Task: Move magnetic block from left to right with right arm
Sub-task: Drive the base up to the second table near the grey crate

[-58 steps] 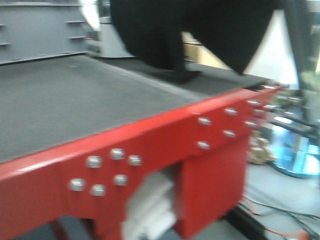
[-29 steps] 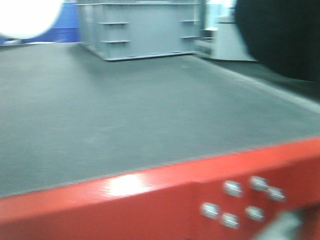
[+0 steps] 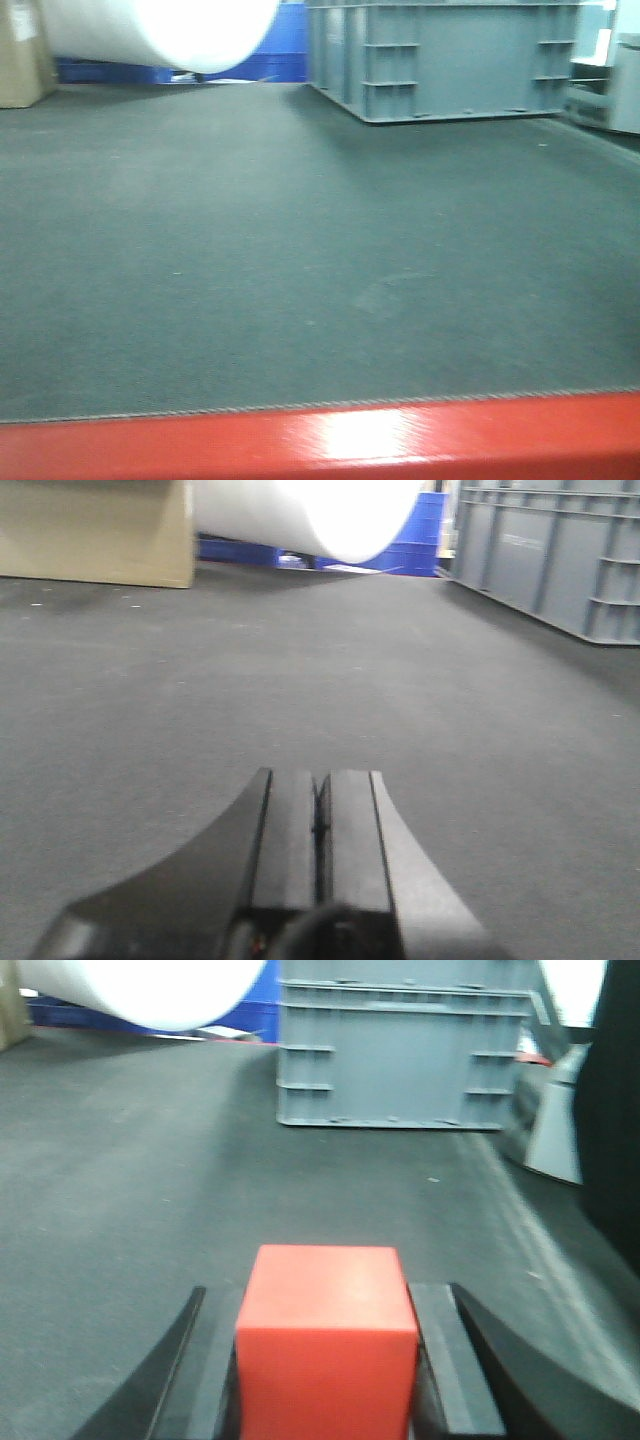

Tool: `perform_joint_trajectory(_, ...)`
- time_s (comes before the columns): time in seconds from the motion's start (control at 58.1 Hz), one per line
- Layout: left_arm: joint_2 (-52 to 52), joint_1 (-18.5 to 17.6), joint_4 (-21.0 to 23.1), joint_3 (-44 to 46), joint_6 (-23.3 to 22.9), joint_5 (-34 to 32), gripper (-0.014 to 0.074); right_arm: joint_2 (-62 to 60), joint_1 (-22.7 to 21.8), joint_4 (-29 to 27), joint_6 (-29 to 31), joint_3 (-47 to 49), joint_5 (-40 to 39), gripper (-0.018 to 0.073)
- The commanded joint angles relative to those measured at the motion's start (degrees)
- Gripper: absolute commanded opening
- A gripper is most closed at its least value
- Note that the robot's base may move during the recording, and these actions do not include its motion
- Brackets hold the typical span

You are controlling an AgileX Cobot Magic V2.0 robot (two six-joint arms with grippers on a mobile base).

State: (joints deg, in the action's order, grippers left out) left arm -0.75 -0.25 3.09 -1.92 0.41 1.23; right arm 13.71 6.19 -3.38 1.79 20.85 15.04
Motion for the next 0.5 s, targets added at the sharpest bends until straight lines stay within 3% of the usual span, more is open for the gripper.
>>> perform_joint_trajectory(0.0,-0.6,-0.2,0.1,-0.4,-0.4,-4.5,-0.0126,0.4,-0.2,0.3,0.6,1.8,-5.1,0.0342)
perform_joint_trajectory(0.482,-0.6,-0.2,0.1,-0.4,-0.4,-4.5,-0.0126,0.4,-0.2,0.3,0.6,1.8,-5.1,0.0342)
